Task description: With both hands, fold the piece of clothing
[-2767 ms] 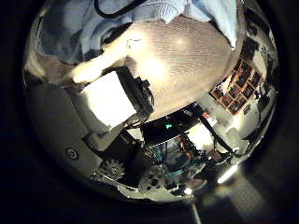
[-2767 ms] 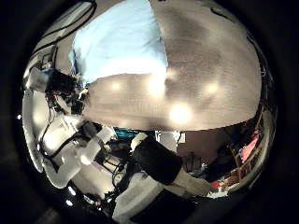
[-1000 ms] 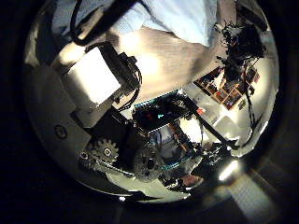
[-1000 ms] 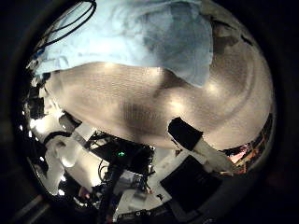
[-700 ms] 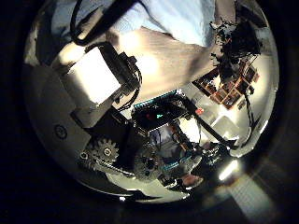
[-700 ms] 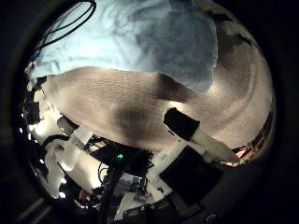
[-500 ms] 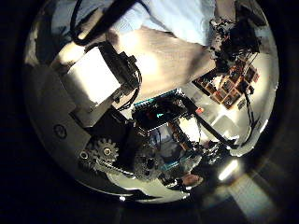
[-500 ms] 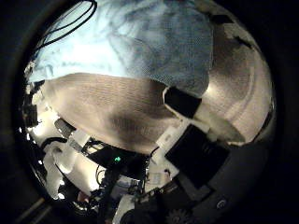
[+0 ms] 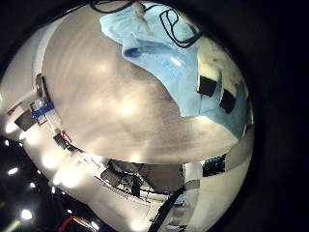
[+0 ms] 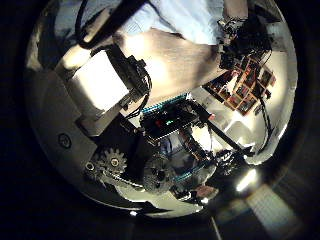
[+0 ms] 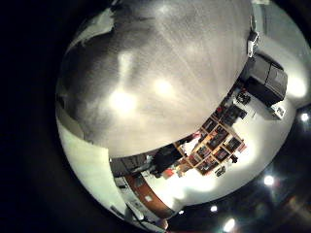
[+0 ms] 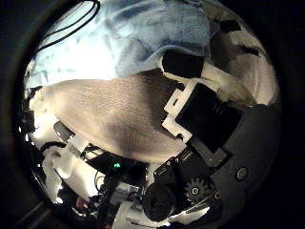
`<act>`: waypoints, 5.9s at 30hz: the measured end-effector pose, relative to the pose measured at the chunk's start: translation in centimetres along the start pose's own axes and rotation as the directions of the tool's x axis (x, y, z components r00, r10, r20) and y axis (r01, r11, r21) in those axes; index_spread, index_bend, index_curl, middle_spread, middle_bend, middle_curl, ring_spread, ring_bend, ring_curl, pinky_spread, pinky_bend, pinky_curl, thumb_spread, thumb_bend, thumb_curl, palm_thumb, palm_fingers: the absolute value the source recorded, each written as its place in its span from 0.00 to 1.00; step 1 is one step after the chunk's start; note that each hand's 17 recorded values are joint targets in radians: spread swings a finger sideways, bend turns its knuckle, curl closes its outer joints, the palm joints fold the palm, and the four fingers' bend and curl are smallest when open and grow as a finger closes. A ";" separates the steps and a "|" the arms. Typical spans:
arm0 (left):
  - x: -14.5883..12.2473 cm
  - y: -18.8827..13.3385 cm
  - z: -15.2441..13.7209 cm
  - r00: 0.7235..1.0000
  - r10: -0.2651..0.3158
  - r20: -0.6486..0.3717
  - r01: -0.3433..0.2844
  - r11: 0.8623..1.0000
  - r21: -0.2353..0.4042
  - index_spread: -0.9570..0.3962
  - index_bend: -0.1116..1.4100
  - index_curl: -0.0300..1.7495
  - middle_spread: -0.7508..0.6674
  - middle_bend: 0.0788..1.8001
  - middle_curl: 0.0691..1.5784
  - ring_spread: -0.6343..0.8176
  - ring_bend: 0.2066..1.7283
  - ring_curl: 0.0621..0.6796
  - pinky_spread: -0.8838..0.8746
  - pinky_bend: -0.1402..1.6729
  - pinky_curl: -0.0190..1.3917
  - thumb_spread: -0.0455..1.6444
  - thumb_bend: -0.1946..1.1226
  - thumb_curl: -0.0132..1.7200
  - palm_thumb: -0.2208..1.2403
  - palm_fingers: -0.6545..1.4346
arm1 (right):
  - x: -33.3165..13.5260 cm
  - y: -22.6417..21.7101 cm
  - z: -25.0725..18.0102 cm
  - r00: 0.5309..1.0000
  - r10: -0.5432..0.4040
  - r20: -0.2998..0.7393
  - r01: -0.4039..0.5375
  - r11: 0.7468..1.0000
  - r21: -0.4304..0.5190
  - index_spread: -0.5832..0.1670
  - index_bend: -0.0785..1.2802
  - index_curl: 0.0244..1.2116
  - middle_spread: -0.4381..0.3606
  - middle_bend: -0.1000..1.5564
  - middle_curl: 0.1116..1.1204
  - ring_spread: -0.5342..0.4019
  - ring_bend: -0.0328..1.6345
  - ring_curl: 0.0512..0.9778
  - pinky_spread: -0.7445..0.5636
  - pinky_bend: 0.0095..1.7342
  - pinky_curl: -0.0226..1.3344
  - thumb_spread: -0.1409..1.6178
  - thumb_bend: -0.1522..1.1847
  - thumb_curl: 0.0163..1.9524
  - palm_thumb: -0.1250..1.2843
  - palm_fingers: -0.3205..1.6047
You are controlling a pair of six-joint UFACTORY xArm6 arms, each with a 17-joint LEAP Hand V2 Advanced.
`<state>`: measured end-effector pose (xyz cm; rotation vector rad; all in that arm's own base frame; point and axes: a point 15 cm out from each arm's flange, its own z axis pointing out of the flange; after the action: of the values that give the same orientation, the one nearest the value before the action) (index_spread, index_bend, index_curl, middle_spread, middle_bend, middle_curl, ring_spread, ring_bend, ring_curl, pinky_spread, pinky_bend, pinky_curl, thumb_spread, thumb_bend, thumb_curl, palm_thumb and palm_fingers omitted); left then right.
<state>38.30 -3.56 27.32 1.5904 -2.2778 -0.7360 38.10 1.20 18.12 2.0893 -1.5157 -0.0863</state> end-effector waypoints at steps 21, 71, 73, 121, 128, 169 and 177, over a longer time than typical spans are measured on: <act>0.4 3.1 -0.3 0.999 0.039 -0.024 -0.039 0.999 -0.002 0.15 0.21 0.78 0.14 0.52 0.53 0.09 0.63 0.70 0.06 0.47 0.50 0.69 0.14 0.33 0.68 0.84 | 1.0 4.1 -3.0 1.000 0.018 -0.002 -0.018 0.996 0.084 0.30 0.75 0.76 0.29 0.74 0.84 0.31 0.80 0.73 0.40 0.82 0.44 0.67 0.11 0.34 0.81 0.72; -2.9 -0.7 -2.0 0.999 0.024 -0.047 -0.028 0.997 -0.077 0.17 0.20 0.80 0.14 0.49 0.56 0.09 0.63 0.72 0.07 0.41 0.54 0.69 0.14 0.32 0.67 0.81 | 4.2 0.2 -10.3 0.996 0.087 0.024 -0.090 0.975 0.203 0.38 0.80 0.76 0.35 0.79 0.78 0.32 0.80 0.81 0.41 0.75 0.58 0.66 0.10 0.41 0.77 0.72; -3.5 -1.9 -1.7 0.999 0.016 -0.052 -0.021 0.996 -0.085 0.18 0.20 0.80 0.14 0.49 0.57 0.09 0.63 0.73 0.06 0.41 0.55 0.69 0.14 0.32 0.67 0.81 | 4.2 -1.2 -10.2 0.996 0.085 0.024 -0.088 0.977 0.196 0.38 0.80 0.76 0.35 0.79 0.78 0.32 0.80 0.81 0.41 0.75 0.59 0.66 0.11 0.41 0.77 0.72; -6.9 -2.8 -4.2 0.986 -0.047 -0.158 0.082 0.972 0.222 0.68 0.19 0.31 0.74 0.05 0.20 0.66 0.33 0.42 0.70 0.26 0.44 0.69 0.13 0.23 0.52 0.31 | 11.6 -5.5 -11.6 0.981 0.173 0.082 -0.191 0.903 0.385 0.27 0.18 0.32 0.46 0.29 0.31 0.56 0.43 0.32 0.80 0.39 0.32 0.77 0.09 0.20 0.42 0.18; -4.8 -5.4 0.5 0.984 -0.011 -0.180 0.053 0.972 0.229 0.68 0.17 0.27 0.74 0.06 0.18 0.71 0.30 0.37 0.74 0.26 0.40 0.69 0.11 0.20 0.39 0.30 | 8.1 -7.4 -9.7 0.981 0.112 0.160 -0.162 0.924 0.346 0.31 0.16 0.26 0.52 0.25 0.27 0.62 0.42 0.29 0.82 0.40 0.30 0.73 0.08 0.17 0.28 0.18; -3.5 -5.5 4.4 0.968 0.005 -0.253 0.041 0.983 0.177 0.68 0.19 0.24 0.65 0.06 0.17 0.63 0.27 0.28 0.65 0.29 0.30 0.69 0.13 0.20 0.51 0.41 | 2.9 -9.7 -2.7 0.942 -0.020 0.335 -0.039 0.985 0.169 0.28 0.63 0.44 0.30 0.66 0.53 0.34 0.74 0.47 0.31 0.67 0.35 0.68 0.18 0.23 0.70 0.87; -3.3 -4.7 3.9 0.967 0.006 -0.253 0.041 0.983 0.180 0.68 0.19 0.24 0.64 0.06 0.17 0.62 0.28 0.28 0.64 0.29 0.30 0.69 0.13 0.20 0.51 0.41 | 3.3 -9.3 -3.4 0.945 -0.033 0.325 -0.029 0.983 0.183 0.38 0.86 0.58 0.35 0.81 0.63 0.35 0.84 0.57 0.39 0.77 0.45 0.66 0.17 0.28 0.78 0.79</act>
<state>41.33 -0.75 21.70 1.6770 -2.1971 -0.3098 48.53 1.53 17.57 2.3122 -1.7737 -0.3190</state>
